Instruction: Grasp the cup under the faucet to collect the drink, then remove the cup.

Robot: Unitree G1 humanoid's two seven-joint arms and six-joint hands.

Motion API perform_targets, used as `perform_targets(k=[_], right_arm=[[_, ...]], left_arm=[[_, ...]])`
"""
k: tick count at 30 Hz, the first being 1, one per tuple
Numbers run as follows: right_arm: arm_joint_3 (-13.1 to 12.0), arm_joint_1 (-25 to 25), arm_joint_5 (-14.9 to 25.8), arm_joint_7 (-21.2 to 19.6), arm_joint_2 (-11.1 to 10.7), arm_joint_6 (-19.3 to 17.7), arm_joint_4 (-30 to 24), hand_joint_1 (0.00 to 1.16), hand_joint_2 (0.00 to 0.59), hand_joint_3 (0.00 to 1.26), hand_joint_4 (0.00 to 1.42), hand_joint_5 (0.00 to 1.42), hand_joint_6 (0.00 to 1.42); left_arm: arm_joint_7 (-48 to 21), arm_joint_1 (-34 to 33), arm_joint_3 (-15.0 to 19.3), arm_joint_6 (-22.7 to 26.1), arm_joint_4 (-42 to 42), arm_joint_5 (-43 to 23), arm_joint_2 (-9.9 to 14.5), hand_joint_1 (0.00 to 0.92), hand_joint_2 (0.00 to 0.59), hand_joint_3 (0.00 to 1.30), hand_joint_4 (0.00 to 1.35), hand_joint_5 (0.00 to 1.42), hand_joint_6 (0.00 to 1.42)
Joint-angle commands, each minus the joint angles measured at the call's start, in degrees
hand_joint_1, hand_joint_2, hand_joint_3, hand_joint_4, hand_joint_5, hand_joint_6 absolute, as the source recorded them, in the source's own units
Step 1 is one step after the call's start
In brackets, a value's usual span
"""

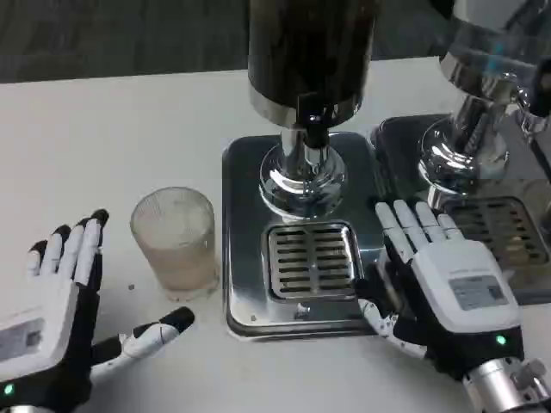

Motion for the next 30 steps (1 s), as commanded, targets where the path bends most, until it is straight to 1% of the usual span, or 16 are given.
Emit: perform_targets(k=[1,12,15,18,20,22,25,27,30], right_arm=[[-0.3,-0.1,0.3,-0.6,-0.1,-0.1,-0.4,0.4,0.464,0.0,0.0,0.0,0.05],[-0.3,-0.4,0.5,-0.3,-0.1,-0.1,-0.2,0.4,0.464,0.0,0.0,0.0,0.05],[-0.3,-0.4,0.6,-0.3,0.0,0.0,-0.2,0.4,0.464,0.0,0.0,0.0,0.05],[-0.3,-0.3,0.6,-0.2,0.1,0.1,-0.3,0.4,0.464,0.0,0.0,0.0,0.05],[-0.2,-0.1,0.3,-0.3,0.2,0.3,-0.4,0.4,0.464,0.0,0.0,0.0,0.05],[-0.1,0.1,0.2,-0.4,0.3,0.5,-0.6,0.4,0.464,0.0,0.0,0.0,0.05],[0.0,0.3,-0.1,-0.4,0.5,0.9,-0.8,0.4,0.464,0.0,0.0,0.0,0.05],[0.0,0.5,-0.4,-0.4,0.6,1.2,-1.2,0.4,0.464,0.0,0.0,0.0,0.05],[-0.5,1.2,-0.6,-0.4,0.5,1.8,-2.1,0.4,0.464,0.0,0.0,0.0,0.05]], left_arm=[[0.0,0.6,-0.2,0.0,-0.6,0.0,0.0,0.0,0.036,0.0,0.0,0.0,0.0],[0.5,1.3,0.1,0.2,-1.0,-0.2,-0.4,0.0,0.04,0.0,0.0,0.0,0.0],[1.0,1.1,0.4,-0.4,-0.3,-0.6,-0.4,0.0,0.04,0.0,0.0,0.0,0.0],[0.4,0.3,0.5,-0.3,1.3,-1.3,-0.4,0.0,0.018,0.0,0.0,0.0,0.0],[0.5,-1.3,1.0,-2.2,4.9,-3.6,-0.3,0.0,0.001,0.0,0.0,0.0,0.0],[1.1,-3.1,1.5,-5.2,9.0,-6.4,-0.2,0.0,0.0,0.0,0.0,0.0,0.0],[2.7,-7.3,2.0,-12.4,17.6,-10.9,-0.2,0.0,0.0,0.0,0.0,0.0,0.0],[4.0,-9.0,1.9,-15.5,21.3,-11.7,0.1,0.0,0.0,0.0,0.0,0.0,0.0],[4.5,-13.3,0.7,-20.1,28.4,-12.0,0.5,0.0,0.0,0.0,0.0,0.0,0.0]])
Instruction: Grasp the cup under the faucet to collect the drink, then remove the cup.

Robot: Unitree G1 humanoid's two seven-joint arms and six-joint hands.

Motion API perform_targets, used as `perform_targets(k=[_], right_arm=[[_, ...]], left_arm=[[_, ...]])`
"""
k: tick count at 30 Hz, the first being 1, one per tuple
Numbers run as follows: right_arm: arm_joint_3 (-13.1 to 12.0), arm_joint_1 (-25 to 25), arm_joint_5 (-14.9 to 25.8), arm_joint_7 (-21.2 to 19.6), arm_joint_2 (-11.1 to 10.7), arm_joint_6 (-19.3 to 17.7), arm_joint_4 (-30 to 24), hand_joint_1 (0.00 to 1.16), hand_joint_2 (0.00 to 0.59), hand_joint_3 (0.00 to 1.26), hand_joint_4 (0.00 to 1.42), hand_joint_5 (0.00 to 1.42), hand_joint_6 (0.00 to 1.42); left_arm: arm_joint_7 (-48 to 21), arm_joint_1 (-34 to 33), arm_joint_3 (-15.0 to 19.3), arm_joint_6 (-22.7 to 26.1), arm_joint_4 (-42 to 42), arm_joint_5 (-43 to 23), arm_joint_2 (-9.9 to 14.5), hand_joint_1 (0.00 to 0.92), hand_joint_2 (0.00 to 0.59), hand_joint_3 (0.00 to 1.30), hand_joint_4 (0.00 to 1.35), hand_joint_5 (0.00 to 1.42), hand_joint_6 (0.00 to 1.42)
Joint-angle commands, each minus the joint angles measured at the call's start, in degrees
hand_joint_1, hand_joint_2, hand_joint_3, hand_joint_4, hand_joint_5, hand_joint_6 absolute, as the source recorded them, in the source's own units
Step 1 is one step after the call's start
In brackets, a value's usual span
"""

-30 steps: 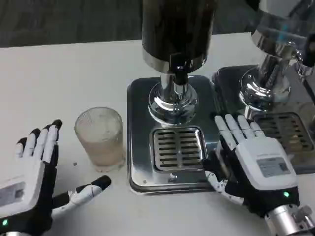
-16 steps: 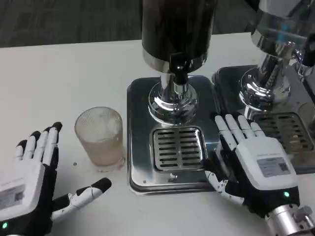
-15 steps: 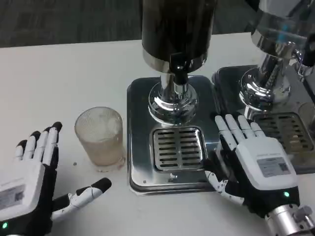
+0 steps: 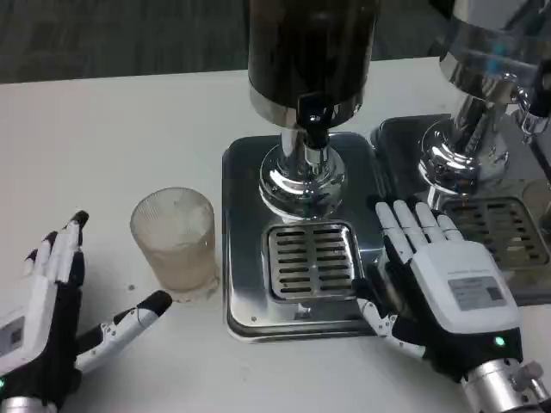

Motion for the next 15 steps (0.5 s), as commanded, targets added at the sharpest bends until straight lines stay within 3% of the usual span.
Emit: perform_targets(k=[1,8,15], right_arm=[[-0.5,1.1,-0.5,-0.4,-0.2,1.3,-2.1,0.4,0.464,0.0,0.0,0.0,0.05],[-0.7,3.3,-1.3,-0.3,0.1,3.6,-5.3,0.4,0.464,0.01,0.0,0.0,0.07],[-0.7,3.4,-1.0,0.3,0.1,3.5,-5.4,0.4,0.464,0.01,0.0,0.0,0.1]], left_arm=[[1.2,-5.5,-1.3,-5.9,9.8,-1.0,0.4,0.0,0.0,0.0,0.0,0.0,0.0],[3.2,-14.4,-4.0,-11.9,24.4,-1.8,-1.7,0.0,0.0,0.0,0.0,0.0,0.0],[2.7,-20.0,-6.3,-13.8,31.3,-1.5,-2.0,0.002,0.0,0.0,0.0,0.0,0.0]])
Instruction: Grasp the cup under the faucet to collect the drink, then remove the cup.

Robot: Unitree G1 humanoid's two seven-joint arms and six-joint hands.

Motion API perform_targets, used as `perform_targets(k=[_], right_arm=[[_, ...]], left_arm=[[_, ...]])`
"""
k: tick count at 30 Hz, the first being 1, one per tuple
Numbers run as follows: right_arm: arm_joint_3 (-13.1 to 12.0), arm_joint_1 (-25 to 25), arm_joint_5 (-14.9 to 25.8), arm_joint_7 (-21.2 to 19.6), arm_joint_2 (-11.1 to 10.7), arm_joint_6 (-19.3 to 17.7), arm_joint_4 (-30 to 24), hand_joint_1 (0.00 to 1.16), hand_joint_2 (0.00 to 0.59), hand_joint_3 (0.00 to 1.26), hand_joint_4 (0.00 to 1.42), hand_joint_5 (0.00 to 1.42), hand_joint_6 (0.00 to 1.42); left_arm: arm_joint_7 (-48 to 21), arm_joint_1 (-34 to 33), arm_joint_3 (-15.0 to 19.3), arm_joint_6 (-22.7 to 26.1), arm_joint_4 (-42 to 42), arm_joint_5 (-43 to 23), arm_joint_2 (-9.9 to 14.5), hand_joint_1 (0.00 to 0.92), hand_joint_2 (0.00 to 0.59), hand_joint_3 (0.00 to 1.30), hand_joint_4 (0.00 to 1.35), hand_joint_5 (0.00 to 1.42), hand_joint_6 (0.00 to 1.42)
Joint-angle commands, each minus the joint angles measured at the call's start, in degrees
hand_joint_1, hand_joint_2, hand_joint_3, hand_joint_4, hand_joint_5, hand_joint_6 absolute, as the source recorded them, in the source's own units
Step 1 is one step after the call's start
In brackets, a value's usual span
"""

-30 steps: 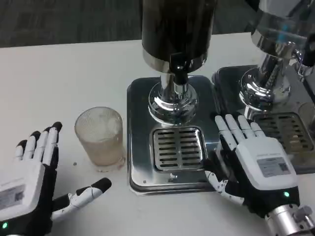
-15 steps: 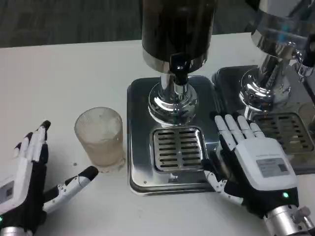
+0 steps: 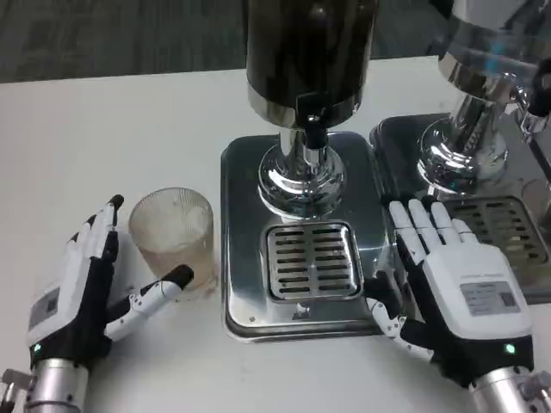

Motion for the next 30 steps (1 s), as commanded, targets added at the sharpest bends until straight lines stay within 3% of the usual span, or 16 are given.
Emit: perform_targets(k=[1,11,14,19,21,24,30], right_arm=[[-0.2,0.0,0.2,0.3,-0.1,0.0,-0.5,0.4,0.464,0.01,0.0,0.0,0.1],[-0.3,-1.1,1.0,1.1,-0.2,-0.6,0.4,0.4,0.464,0.02,0.0,0.0,0.12],[0.1,-1.0,1.2,1.3,-0.1,-0.5,0.3,0.39,0.458,0.03,0.0,0.0,0.12],[0.6,-0.6,1.0,1.6,0.4,-0.2,-0.1,0.4,0.442,0.03,0.0,0.0,0.13],[0.7,-0.5,1.0,1.7,0.4,-0.1,-0.3,0.4,0.441,0.03,0.0,0.0,0.13],[0.6,-0.2,1.0,1.9,0.5,0.2,-0.7,0.4,0.441,0.03,0.0,0.0,0.13],[-0.1,-0.1,1.7,2.4,0.2,0.2,-0.5,0.42,0.432,0.03,0.0,0.0,0.14]], left_arm=[[0.2,-2.9,-2.4,-0.4,3.2,0.6,0.2,0.026,0.0,0.0,0.0,0.0,0.0],[1.4,-7.7,-4.8,1.3,8.0,0.4,-0.7,0.213,0.015,0.0,0.0,0.04,0.01],[1.7,-8.4,-5.2,1.3,8.7,0.4,-0.7,0.229,0.023,0.0,0.0,0.06,0.06],[3.2,-9.0,-6.2,0.7,9.5,0.6,-1.1,0.245,0.03,0.0,0.0,0.17,0.25],[3.7,-9.1,-6.4,0.0,10.0,0.2,-1.4,0.251,0.033,0.0,0.0,0.26,0.41],[4.5,-9.1,-6.4,-1.2,10.9,-0.3,-1.4,0.264,0.04,0.0,0.02,0.35,0.54],[7.0,-9.2,-6.8,-2.5,11.7,0.2,-1.2,0.319,0.066,0.19,0.28,0.59,0.78]])
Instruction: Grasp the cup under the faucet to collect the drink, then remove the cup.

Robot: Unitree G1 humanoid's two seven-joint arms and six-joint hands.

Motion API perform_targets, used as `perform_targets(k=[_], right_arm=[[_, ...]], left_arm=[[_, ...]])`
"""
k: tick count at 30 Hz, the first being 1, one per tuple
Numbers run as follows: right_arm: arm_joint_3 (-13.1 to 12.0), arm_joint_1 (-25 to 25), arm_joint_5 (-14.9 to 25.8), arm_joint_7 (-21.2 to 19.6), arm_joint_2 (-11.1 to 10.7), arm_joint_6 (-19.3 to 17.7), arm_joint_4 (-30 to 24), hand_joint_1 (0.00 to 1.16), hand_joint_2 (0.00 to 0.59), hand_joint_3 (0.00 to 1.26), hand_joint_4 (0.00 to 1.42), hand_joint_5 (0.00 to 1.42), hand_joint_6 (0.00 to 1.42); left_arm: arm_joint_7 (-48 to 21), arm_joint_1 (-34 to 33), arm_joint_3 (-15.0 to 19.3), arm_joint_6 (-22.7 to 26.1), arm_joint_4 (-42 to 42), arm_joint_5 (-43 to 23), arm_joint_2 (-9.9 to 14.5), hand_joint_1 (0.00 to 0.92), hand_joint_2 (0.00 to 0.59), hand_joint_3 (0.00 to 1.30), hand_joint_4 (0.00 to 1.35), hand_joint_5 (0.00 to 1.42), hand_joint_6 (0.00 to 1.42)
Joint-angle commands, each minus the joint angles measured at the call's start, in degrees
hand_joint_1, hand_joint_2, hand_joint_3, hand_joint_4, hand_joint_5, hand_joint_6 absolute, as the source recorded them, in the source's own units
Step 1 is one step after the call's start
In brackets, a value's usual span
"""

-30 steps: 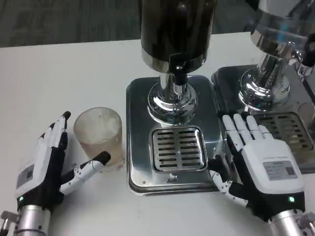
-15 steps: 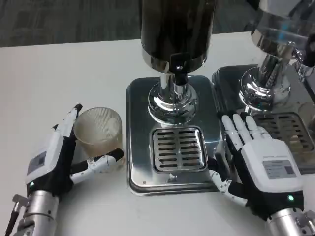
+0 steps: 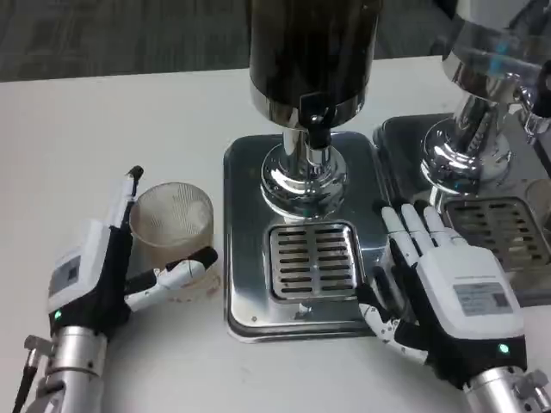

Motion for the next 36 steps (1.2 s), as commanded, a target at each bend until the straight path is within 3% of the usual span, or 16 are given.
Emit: perform_targets(k=[1,6,10,36], right_arm=[[-0.7,0.2,0.5,0.6,-0.2,0.3,-0.6,0.42,0.432,0.03,0.0,0.0,0.14],[-0.5,-0.4,0.7,0.9,0.0,0.0,-0.2,0.42,0.431,0.03,0.0,0.0,0.14],[-0.4,-0.7,0.8,1.1,0.1,-0.2,0.1,0.42,0.431,0.03,0.0,0.0,0.15],[-0.6,-1.3,1.4,1.2,-0.5,-0.4,0.5,0.44,0.438,0.04,0.0,0.0,0.15]], left_arm=[[1.8,0.5,-0.9,-0.6,1.0,0.6,-0.1,0.33,0.069,0.23,0.35,0.63,0.82],[4.1,0.8,-1.6,-0.8,1.0,1.1,0.0,0.403,0.09,0.37,0.54,0.79,0.98],[5.5,1.0,-2.0,-0.8,0.9,1.3,0.1,0.438,0.099,0.43,0.6,0.84,1.03],[18.4,0.9,-4.1,-1.2,-3.7,6.5,1.3,0.48,0.102,0.52,0.67,0.92,1.11]])
